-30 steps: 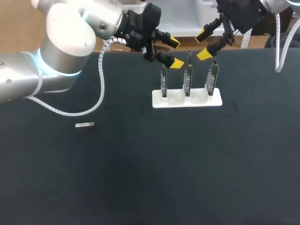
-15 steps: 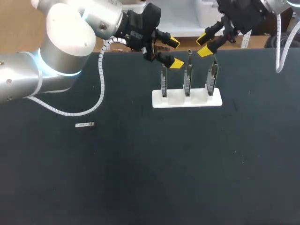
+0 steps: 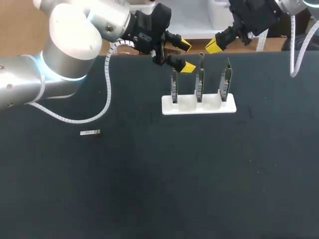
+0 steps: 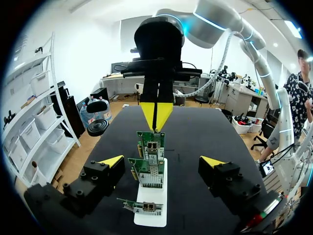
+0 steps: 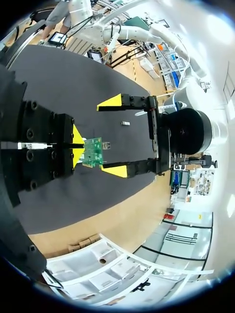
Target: Pick up the optical module with the left hand, and insert it into the network port with the right hand.
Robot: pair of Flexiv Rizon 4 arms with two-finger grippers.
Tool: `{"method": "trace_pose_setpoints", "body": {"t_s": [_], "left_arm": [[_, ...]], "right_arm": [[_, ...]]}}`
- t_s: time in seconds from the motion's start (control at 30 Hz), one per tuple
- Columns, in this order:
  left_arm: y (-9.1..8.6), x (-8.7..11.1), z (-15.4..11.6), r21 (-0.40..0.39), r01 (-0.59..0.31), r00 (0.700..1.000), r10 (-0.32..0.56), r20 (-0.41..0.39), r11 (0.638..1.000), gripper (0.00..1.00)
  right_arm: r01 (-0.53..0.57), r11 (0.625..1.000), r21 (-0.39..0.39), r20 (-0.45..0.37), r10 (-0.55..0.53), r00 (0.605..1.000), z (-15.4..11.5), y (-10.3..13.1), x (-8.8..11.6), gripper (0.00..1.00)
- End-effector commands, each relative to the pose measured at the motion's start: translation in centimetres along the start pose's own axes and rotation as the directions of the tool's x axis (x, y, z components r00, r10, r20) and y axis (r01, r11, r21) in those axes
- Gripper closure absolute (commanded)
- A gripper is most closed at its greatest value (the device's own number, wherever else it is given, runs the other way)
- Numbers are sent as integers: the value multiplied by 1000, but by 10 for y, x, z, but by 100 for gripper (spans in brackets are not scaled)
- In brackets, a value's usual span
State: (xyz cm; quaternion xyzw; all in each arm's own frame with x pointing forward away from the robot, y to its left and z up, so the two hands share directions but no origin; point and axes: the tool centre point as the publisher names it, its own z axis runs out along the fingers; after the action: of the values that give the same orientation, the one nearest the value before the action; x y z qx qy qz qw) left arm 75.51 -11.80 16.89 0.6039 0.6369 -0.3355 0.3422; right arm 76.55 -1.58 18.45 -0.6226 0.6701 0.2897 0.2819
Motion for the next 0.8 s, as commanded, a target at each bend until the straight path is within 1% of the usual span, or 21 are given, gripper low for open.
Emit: {"method": "trace_pose_setpoints", "body": {"t_s": [0.03, 0.43, 0.8], "left_arm": [[2, -1, 0, 3, 2, 1000, -2, -6, 1000, 0], [2, -1, 0, 3, 2, 1000, -2, -6, 1000, 0], [2, -1, 0, 3, 2, 1000, -2, -6, 1000, 0]], "right_arm": [[7, 1000, -1, 4, -7, 1000, 3, -1, -4, 100], [28, 1000, -5, 9, -28, 1000, 7, -3, -11, 100], [31, 999, -19, 15, -31, 999, 15, -6, -12, 100]]}}
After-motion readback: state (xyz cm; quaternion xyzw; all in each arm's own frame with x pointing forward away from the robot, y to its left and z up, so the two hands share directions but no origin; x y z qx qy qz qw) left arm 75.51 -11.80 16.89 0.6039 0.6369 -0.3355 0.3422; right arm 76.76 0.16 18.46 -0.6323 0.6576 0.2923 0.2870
